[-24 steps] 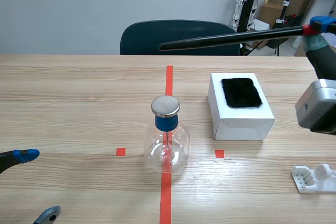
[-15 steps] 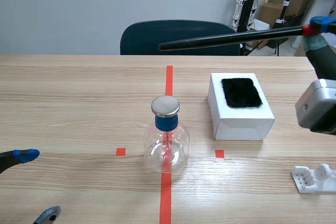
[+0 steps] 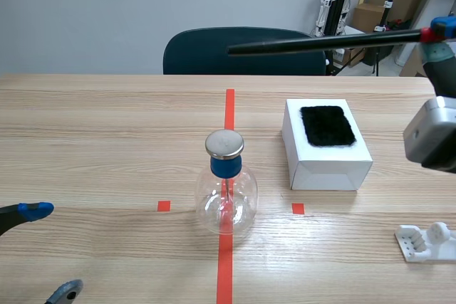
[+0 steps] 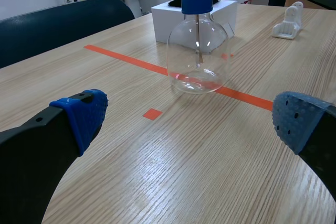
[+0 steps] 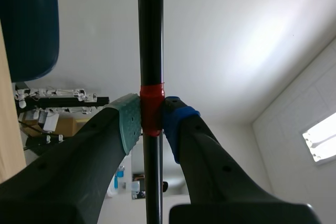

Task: Do the electroscope experiment. move the rod toward and away from the electroscope

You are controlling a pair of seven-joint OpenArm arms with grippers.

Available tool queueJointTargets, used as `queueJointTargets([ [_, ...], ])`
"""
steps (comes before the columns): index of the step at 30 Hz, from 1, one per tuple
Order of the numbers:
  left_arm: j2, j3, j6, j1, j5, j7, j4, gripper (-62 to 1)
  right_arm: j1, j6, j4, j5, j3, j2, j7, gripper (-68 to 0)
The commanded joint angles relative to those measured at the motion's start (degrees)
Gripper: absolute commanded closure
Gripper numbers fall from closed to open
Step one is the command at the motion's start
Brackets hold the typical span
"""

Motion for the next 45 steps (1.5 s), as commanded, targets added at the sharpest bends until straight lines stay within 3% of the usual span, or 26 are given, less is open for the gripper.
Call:
queueJointTargets([
  [1, -0.3, 0.0, -0.1, -0.2, -0.7, -2.9, 0.8, -62.3, 2.5, -0.7, 1.4, 0.3, 0.8, 0.4, -1.5, 0.1],
  [8, -0.3, 0.0, -0.1, -0.2, -0.7, -2.9, 0.8, -62.3, 6.0, 4.3, 1.4, -2.7, 0.0, 2.3, -3.0, 0.1],
  [19, -0.3, 0.0, -0.1, -0.2, -0.7, -2.9, 0.8, -62.3, 10.2, 4.2, 1.4, -14.1, -7.1, 3.3, -5.8, 0.1],
  [26, -0.3, 0.0, -0.1, -0.2, -0.7, -2.9, 0.8, -62.3, 10.2, 4.3, 0.2, -20.1, -8.8, 2.8, -7.2, 0.1],
  [36, -0.3, 0.0, -0.1, -0.2, -0.7, -2.9, 0.8, -62.3, 10.2, 4.2, -3.7, -24.8, -9.0, 1.3, -7.3, 0.1],
  [45, -0.3, 0.0, -0.1, -0.2, -0.7, -2.9, 0.8, -62.3, 10.2, 4.0, -3.9, -25.3, -9.0, 0.9, -6.9, 0.1],
])
